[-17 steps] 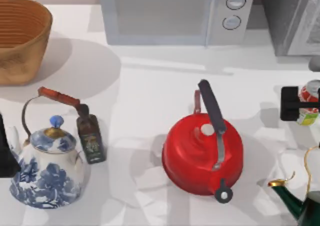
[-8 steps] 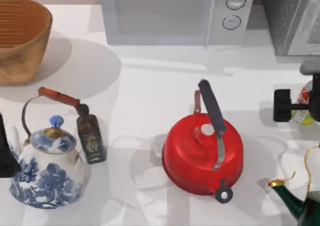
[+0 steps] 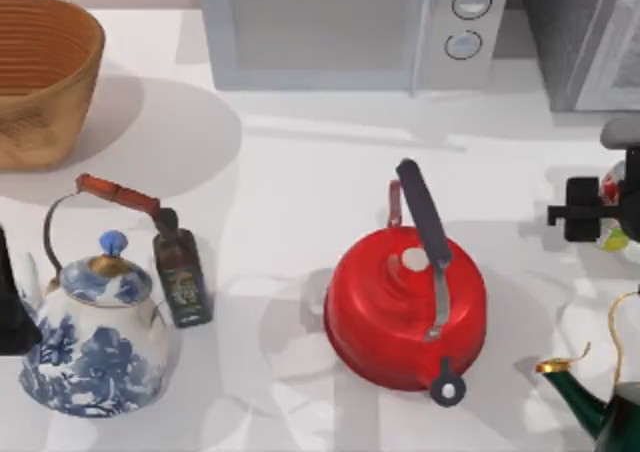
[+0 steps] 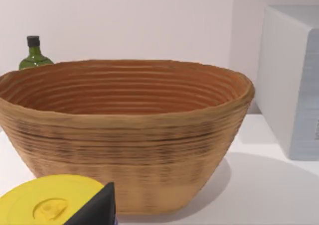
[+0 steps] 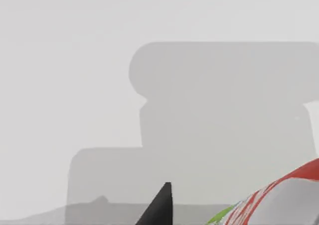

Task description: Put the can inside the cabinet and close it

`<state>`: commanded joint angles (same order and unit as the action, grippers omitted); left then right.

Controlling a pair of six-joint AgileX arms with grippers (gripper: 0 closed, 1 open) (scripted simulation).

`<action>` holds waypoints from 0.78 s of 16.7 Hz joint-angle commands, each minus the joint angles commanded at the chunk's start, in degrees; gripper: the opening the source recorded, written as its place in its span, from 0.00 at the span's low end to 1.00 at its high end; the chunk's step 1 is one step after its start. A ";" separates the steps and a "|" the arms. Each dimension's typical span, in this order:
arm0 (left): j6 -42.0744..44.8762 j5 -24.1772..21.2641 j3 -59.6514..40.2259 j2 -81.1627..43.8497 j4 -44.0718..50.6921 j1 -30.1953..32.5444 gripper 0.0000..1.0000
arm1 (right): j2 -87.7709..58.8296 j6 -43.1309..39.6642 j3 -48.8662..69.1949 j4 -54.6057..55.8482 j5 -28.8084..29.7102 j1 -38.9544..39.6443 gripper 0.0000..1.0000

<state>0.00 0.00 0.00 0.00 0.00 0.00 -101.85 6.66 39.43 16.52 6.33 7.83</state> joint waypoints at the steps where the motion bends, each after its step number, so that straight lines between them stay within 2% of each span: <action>1: 0.00 0.00 0.00 0.00 0.00 0.00 1.00 | 0.00 0.00 0.00 0.00 0.00 0.00 0.40; 6: 0.00 0.00 0.00 0.00 0.00 0.00 1.00 | 0.00 0.00 0.00 0.00 0.00 0.00 0.02; 13: 0.00 0.00 0.00 0.00 0.00 0.00 1.00 | 0.00 0.00 0.00 0.00 0.00 0.00 0.00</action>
<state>0.00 0.00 0.00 0.00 0.00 0.00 -101.85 6.66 39.43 16.52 6.33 7.83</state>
